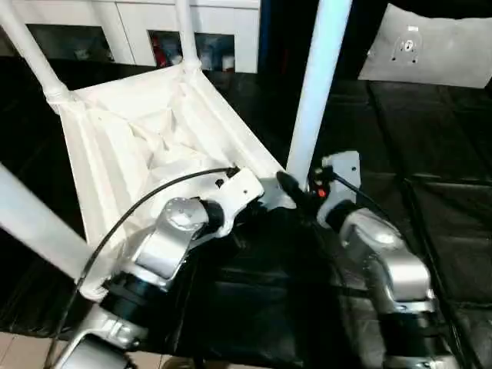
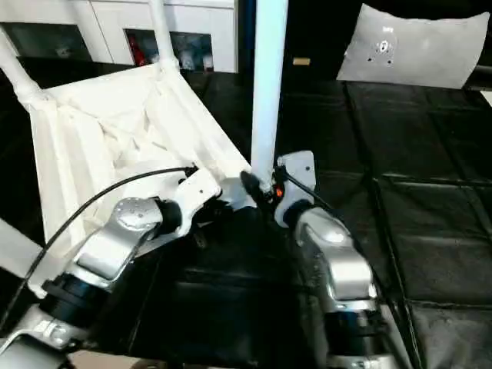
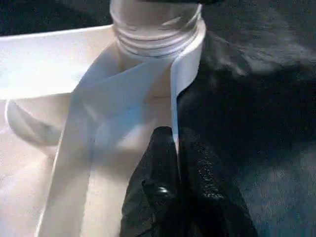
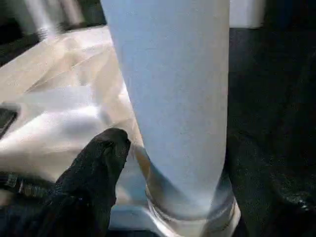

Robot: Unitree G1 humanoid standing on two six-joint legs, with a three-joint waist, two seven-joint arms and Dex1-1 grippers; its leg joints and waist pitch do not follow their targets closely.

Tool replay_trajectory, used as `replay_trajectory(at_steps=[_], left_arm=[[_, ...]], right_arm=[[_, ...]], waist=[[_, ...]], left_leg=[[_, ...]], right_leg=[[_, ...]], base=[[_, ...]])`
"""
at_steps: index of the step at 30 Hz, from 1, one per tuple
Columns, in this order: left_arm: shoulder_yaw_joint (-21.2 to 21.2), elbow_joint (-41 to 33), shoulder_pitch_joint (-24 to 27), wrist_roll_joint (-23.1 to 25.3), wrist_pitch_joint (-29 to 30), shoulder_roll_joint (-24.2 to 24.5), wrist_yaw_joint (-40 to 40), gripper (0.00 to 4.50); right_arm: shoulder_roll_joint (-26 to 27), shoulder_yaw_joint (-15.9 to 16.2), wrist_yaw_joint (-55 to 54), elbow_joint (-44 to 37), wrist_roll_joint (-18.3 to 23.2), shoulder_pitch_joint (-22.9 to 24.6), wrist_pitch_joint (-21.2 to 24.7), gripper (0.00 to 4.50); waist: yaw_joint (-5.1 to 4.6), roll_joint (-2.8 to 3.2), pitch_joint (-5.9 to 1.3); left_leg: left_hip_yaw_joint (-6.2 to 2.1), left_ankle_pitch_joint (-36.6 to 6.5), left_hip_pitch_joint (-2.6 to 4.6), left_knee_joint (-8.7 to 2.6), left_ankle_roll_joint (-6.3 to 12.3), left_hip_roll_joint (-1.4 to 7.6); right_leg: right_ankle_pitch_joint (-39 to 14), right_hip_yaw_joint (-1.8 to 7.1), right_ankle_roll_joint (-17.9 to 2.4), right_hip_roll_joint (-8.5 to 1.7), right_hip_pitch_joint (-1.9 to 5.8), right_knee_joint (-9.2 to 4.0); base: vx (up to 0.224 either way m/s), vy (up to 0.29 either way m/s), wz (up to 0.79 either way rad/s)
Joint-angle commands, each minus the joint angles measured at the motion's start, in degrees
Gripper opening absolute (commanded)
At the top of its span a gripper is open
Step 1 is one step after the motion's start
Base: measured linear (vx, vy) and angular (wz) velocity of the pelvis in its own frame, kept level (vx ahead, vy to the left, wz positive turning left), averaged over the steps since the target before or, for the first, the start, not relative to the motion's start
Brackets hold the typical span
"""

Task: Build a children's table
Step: Rotate leg to tighten

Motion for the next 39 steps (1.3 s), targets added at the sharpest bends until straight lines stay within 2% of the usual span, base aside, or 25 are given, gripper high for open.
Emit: replay_trajectory(at_steps=[1,2,4,5,7,9,10,13,14,16,17,19,20,22,23,24,27,28,30,34,35,39], left_arm=[[-1.35,-0.61,1.32,-1.6,-2.9,0.68,-3.31,0.0],[-1.37,-0.38,1.52,-1.72,-4.01,1.63,-4.45,0.0],[-1.39,-0.04,2.02,-2.29,-5.42,3.83,-7.23,0.0],[-1.39,-0.04,2.02,-2.29,-5.42,3.83,-7.23,0.0],[-1.46,-0.11,2.78,-3.54,-6.74,6.21,-10.84,0.0],[-1.84,-0.35,3.26,-4.16,-8.87,7.67,-13.27,0.0],[-2.59,-0.05,3.64,-4.97,-12.04,10.1,-17.04,0.0],[-2.87,0.53,3.78,-5.93,-14.84,11.8,-20.86,0.0],[-2.81,0.67,3.84,-6.57,-15.45,12.37,-22.55,0.0],[-3.06,0.76,3.79,-7.25,-16.03,13.46,-25.16,0.0],[-3.5,0.93,3.59,-7.38,-16.55,14.36,-26.64,0.0],[-4.06,1.31,3.3,-7.45,-17.66,15.52,-28.47,0.0],[-4.21,1.44,3.2,-7.48,-17.95,15.82,-28.95,0.0],[-4.55,1.83,2.96,-7.38,-18.93,16.44,-29.84,0.0],[-4.94,2.15,2.62,-7.28,-19.41,17.01,-30.78,0.0],[-5.1,2.77,2.26,-7.21,-20.31,17.34,-31.71,0.0],[-5.02,3.46,1.92,-7.19,-21.15,17.43,-32.46,0.0],[-4.94,3.77,1.7,-7.2,-21.38,17.43,-32.72,0.0],[-4.93,3.86,1.58,-7.2,-21.39,17.42,-32.75,0.0],[-4.98,4.33,1.42,-7.51,-21.81,17.5,-33.0,0.0],[-4.99,4.36,1.42,-7.53,-21.84,17.51,-33.0,0.0],[-5.04,5.07,1.43,-7.72,-22.44,17.6,-33.23,0.0]], right_arm=[[-1.1,2.01,4.07,-0.45,1.46,1.02,0.59,3.64],[-2.72,2.0,6.4,-0.58,1.9,1.01,0.14,3.78],[-6.89,2.28,12.45,-0.5,2.49,0.92,-1.92,3.78],[-6.89,2.28,12.45,-0.5,2.49,0.92,-1.92,3.78],[-11.52,2.79,19.72,0.38,2.64,0.61,-5.54,3.78],[-13.54,3.09,23.7,0.87,2.91,0.46,-7.61,3.78],[-16.7,3.79,30.34,2.01,4.03,-0.11,-9.67,3.78],[-18.97,4.85,35.66,3.18,4.92,-0.76,-10.88,3.78],[-19.79,5.38,37.84,3.81,5.31,-1.14,-11.12,3.78],[-20.79,6.22,40.81,4.93,5.76,-1.86,-11.68,3.78],[-21.28,6.7,42.75,5.77,6.18,-2.43,-11.75,3.62],[-21.66,7.29,44.98,6.98,6.53,-3.23,-12.17,3.52],[-21.75,7.45,45.64,7.38,6.64,-3.48,-12.31,3.41],[-21.86,7.88,47.05,8.16,6.85,-4.0,-12.46,3.29],[-21.94,8.47,48.59,8.97,7.1,-4.69,-12.17,3.17],[-21.99,9.08,50.43,9.99,7.52,-5.46,-11.88,3.08],[-22.09,9.5,52.02,10.96,7.95,-6.11,-11.87,2.85],[-22.19,9.79,52.92,11.2,8.35,-6.4,-11.34,2.73],[-22.27,9.93,53.34,11.22,8.6,-6.51,-10.91,2.53],[-22.12,10.36,54.57,11.32,9.08,-6.59,-10.09,2.28],[-22.12,10.38,54.61,11.33,9.1,-6.59,-10.08,2.09],[-21.79,10.71,55.25,11.78,9.34,-6.57,-9.93,1.96]], waist=[[0.4,-0.1,-4.0],[0.45,-0.28,-4.16],[0.76,-0.29,-4.27],[0.74,-0.27,-4.27],[0.92,-0.26,-4.22],[1.08,-0.38,-4.31],[1.18,-0.45,-4.38],[1.3,-0.54,-4.36],[1.56,-0.55,-4.53],[1.86,-0.5,-4.56],[2.22,-0.69,-4.62],[2.37,-0.56,-4.61],[2.43,-0.8,-4.61],[2.54,-0.67,-4.66],[2.56,-0.9,-4.58],[2.64,-0.85,-4.66],[2.65,-0.93,-4.63],[2.67,-1.2,-4.62],[2.75,-1.05,-4.57],[2.87,-1.2,-4.71],[2.93,-1.16,-4.74],[3.18,-1.22,-4.73]], left_leg=[[-0.22,-5.6,-0.11,-2.87,4.24,1.5],[-0.21,-4.85,-0.23,-2.75,4.47,1.44],[-0.27,-5.07,-0.09,-2.66,4.92,1.53],[-0.14,-5.07,-0.07,-2.58,5.17,1.47],[-0.07,-5.39,0.0,-2.57,5.38,1.56],[-0.13,-6.06,-0.03,-2.46,5.8,1.65],[-0.14,-5.92,0.0,-2.44,6.19,1.68],[-0.1,-5.92,0.07,-2.35,6.91,1.7],[-0.02,-5.5,0.3,-2.25,7.12,1.78],[-0.01,-4.93,0.38,-2.23,7.41,1.88],[-0.05,-4.57,0.44,-2.18,7.6,1.92],[0.0,-4.36,0.48,-2.17,7.56,2.05],[0.01,-4.45,0.5,-2.14,7.61,2.07],[-0.06,-4.41,0.46,-2.1,7.46,2.07],[-0.01,-5.08,0.45,-2.12,7.21,2.11],[-0.05,-5.33,0.48,-2.08,6.96,2.09],[-0.04,-6.04,0.41,-2.07,6.26,2.06],[-0.01,-6.04,0.35,-2.03,6.25,2.02],[0.03,-6.17,0.44,-2.04,6.02,2.04],[0.04,-5.24,0.39,-1.98,6.02,1.97],[0.02,-5.01,0.38,-1.97,6.16,2.03],[0.06,-4.9,0.38,-1.93,6.3,2.0]], right_leg=[[-3.75,2.75,-13.36,-3.65,3.42,-4.11],[-2.65,2.74,-13.69,-3.67,3.7,-3.88],[-2.96,2.63,-14.03,-3.71,3.86,-3.85],[-2.82,2.69,-14.14,-3.64,3.79,-3.83],[-3.32,2.69,-14.38,-3.67,3.64,-3.82],[-4.44,2.65,-14.5,-3.8,3.72,-3.82],[-4.38,2.62,-14.64,-3.78,3.71,-3.72],[-4.42,2.57,-15.05,-3.76,3.55,-3.71],[-4.02,2.63,-15.31,-3.79,3.48,-3.55],[-3.07,2.61,-15.77,-3.74,3.43,-3.37],[-2.75,2.55,-16.2,-3.8,3.39,-3.08],[-2.23,2.53,-16.29,-3.71,3.27,-2.99],[-2.13,2.48,-16.38,-3.7,3.26,-2.97],[-1.91,2.39,-16.66,-3.77,3.28,-2.82],[-2.65,2.42,-16.55,-3.8,3.23,-2.9],[-3.13,2.43,-16.54,-3.87,3.29,-2.85],[-4.51,2.47,-16.19,-3.95,3.32,-2.96],[-5.0,2.5,-15.94,-3.96,3.34,-2.95],[-5.7,2.5,-15.82,-3.92,3.21,-3.07],[-4.42,2.5,-15.86,-3.86,3.3,-2.9],[-4.03,2.48,-15.93,-3.87,3.29,-2.81],[-3.89,2.45,-15.95,-3.84,3.26,-2.79]], base=[[0.0,0.0,0.0],[0.0,0.0,0.0],[0.0,0.0,0.0],[0.0,0.0,0.0],[0.0,0.0,0.0],[0.0,0.0,0.0],[0.0,0.0,0.0],[0.0,0.0,0.0],[0.0,0.0,0.0],[0.0,0.0,0.0],[0.0,0.0,0.0],[0.0,0.0,0.0],[0.0,0.0,0.0],[0.0,0.0,0.0],[0.0,0.0,0.0],[0.0,0.0,0.0],[0.0,0.0,0.0],[0.0,0.0,0.0],[0.0,0.0,0.0],[0.0,0.0,0.0],[0.0,0.0,0.0],[0.0,0.0,0.0]])
